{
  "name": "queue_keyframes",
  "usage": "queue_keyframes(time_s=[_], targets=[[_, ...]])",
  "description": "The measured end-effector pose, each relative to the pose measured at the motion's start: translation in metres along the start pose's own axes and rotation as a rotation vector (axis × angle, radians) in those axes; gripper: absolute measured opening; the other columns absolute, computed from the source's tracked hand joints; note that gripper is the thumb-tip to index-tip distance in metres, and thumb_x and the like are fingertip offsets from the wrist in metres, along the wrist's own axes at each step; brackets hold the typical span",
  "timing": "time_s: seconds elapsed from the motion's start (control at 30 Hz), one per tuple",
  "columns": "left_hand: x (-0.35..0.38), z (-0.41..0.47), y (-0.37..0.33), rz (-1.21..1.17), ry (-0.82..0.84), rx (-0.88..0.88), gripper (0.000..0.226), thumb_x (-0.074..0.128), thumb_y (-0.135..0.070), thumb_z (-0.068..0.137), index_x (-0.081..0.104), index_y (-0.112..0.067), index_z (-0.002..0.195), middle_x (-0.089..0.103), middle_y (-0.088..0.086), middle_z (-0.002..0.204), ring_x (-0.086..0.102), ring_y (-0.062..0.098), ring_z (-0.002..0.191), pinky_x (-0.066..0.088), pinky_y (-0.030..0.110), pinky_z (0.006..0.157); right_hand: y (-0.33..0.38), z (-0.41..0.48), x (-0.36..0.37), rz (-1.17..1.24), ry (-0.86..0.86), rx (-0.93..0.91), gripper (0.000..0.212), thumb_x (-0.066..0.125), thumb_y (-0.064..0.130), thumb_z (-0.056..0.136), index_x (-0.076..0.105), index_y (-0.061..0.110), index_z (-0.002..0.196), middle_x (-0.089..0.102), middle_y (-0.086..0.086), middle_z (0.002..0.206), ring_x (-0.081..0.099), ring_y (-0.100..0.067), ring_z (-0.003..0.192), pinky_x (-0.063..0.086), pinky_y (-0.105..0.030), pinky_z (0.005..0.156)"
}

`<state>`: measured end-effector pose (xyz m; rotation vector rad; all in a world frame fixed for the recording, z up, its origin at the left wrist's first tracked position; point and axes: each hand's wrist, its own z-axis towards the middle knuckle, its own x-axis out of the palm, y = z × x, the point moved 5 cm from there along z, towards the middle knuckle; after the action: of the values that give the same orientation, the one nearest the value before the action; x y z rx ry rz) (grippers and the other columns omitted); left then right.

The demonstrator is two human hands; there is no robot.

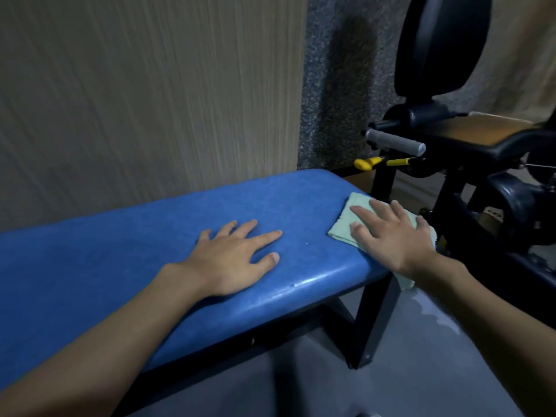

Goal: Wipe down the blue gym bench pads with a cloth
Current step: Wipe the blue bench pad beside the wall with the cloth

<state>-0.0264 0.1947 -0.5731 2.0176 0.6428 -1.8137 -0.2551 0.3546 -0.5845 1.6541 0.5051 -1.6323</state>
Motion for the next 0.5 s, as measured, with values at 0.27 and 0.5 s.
queue_keyframes(time_s=[0.27,0.5], targets=[[-0.002,-0.013,0.008,-0.023,-0.044,0.039,0.055,0.023,-0.066,0.097,0.014,-0.056,0.151,0.008,-0.012,0.166,0.005,0.016,0.153,0.010,0.049,0.121,0.006,-0.025,0.007,0.031,-0.043,0.087,0.053,0.018,0.057,0.098,0.020,0.048,0.150,0.007,0.007,0.166,-0.007,-0.023,0.152,-0.007,-0.059,0.116],[-0.003,-0.045,0.043,-0.034,-0.082,0.003,0.055,0.026,-0.063,0.098,0.021,-0.050,0.152,0.015,-0.012,0.165,0.011,0.013,0.152,0.015,0.046,0.120,0.066,-0.050,0.015,-0.047,0.030,-0.051,0.055,0.014,0.057,0.098,0.014,0.047,0.153,0.001,0.007,0.166,-0.014,-0.023,0.151,-0.015,-0.058,0.115]])
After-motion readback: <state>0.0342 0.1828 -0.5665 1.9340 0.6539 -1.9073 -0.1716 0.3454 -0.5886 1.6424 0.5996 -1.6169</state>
